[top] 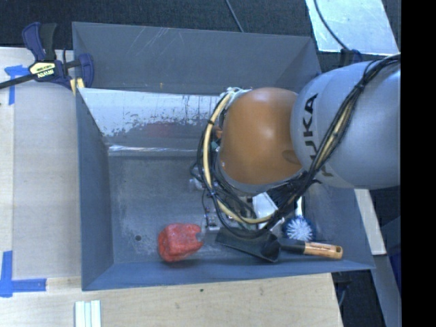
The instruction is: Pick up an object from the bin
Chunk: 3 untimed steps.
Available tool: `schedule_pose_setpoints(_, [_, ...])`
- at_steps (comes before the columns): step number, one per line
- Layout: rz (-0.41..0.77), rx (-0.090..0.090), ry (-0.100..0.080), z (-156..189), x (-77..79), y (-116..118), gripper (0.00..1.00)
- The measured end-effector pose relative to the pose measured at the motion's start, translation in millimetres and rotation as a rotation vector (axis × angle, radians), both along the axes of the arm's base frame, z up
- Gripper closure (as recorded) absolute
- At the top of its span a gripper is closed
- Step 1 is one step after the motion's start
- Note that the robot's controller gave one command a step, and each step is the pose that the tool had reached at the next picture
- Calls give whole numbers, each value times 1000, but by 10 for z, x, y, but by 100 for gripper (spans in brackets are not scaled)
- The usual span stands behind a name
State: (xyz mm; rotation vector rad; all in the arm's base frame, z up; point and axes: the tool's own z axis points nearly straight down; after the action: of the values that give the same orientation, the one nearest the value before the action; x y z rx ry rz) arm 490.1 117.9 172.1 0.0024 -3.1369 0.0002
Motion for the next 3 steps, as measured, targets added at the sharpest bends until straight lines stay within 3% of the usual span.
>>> schedule_pose_setpoints(1, [-2, 1, -7, 31, 19, -4, 0])
schedule_pose_setpoints(2, [281, -3, -1, -829, -13, 171, 0])
schedule_pose_setpoints(3, [235, 2, -14, -259, -48, 223, 0])
